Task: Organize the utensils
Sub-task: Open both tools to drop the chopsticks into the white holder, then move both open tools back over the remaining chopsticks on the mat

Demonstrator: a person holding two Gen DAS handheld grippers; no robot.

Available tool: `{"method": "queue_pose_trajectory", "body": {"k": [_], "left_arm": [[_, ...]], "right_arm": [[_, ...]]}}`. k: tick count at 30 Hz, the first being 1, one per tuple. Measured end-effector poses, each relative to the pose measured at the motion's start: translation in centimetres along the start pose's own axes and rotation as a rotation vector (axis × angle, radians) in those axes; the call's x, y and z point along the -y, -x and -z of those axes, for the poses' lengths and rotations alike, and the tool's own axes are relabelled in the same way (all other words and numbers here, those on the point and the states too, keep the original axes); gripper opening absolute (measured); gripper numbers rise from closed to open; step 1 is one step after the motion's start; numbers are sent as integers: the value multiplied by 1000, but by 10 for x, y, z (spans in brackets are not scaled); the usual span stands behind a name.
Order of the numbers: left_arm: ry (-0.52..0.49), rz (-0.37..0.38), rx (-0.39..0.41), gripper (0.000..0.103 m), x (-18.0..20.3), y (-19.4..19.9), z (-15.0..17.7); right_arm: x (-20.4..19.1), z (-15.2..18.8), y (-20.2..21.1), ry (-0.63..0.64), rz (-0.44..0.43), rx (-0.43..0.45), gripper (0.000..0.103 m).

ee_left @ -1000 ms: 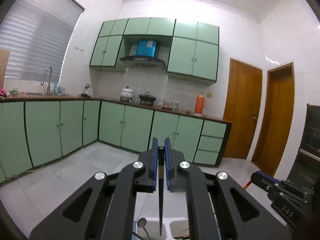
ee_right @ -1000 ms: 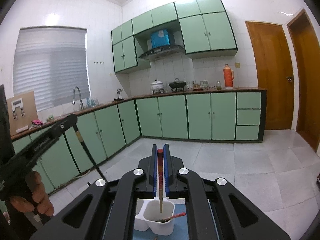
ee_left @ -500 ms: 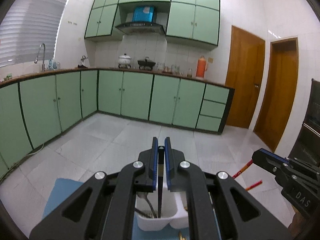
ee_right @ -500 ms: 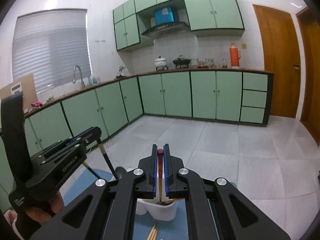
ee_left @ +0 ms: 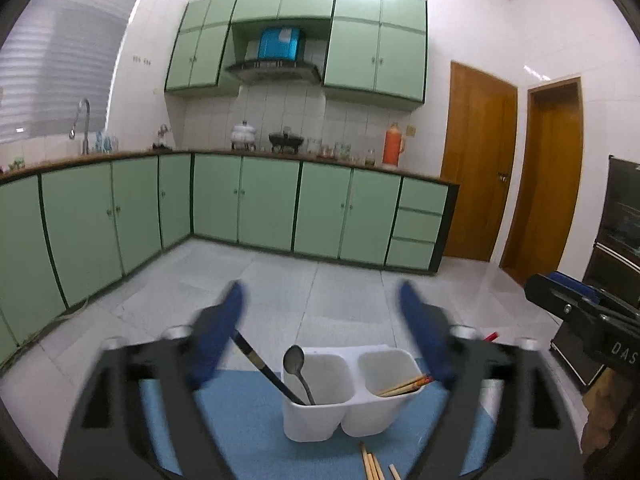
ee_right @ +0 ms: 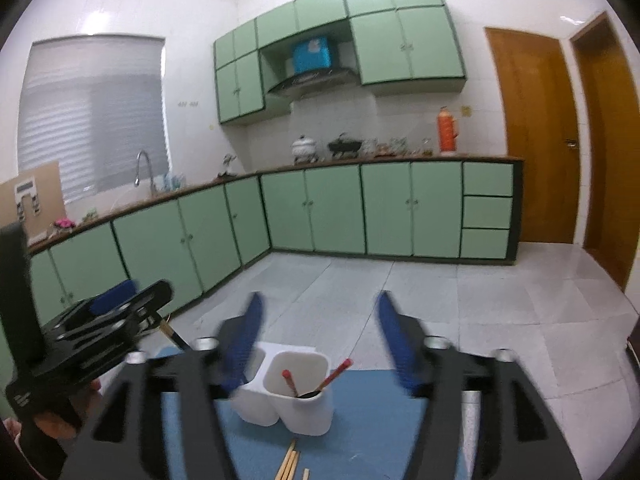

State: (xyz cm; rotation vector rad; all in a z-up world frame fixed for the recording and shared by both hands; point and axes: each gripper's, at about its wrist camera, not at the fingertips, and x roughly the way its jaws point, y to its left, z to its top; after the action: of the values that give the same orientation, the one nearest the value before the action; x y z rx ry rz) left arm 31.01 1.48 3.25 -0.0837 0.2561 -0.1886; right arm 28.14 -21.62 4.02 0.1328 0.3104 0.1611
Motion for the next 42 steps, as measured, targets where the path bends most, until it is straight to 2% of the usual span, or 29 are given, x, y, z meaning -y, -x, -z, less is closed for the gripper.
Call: {"method": "queue_pose_trajectory", "body": {"k": [1,4,9,13,18,27,35,38,42], "left_arm": [[-3,0,10,88,1,6,0],[3,9,22,90,1,28,5],[0,-12,24,94,1,59,24],[14,-16,-30,95,0,76,52],[-16,-27,-109,95,2,88,87],[-55,-32,-262,95,4,102,151],[-76,-24,-349,95,6,112,187],[-76,-26,-373,95,6,116,196],[-70,-22,-405,95,5,118,204]], "right_arm": [[1,2,9,-3,14,18,80],[3,13,30,11,34,37,87],[6,39,56,18,48,15,89],[8,66,75,-5,39,-24,90],[5,99,87,-1,45,-87,90],[-8,169,97,-26,-2,-253,89],[-23,218,107,14,2,-345,80],[-23,228,112,7,2,-359,74],[-22,236,116,0,0,-383,60]]}}
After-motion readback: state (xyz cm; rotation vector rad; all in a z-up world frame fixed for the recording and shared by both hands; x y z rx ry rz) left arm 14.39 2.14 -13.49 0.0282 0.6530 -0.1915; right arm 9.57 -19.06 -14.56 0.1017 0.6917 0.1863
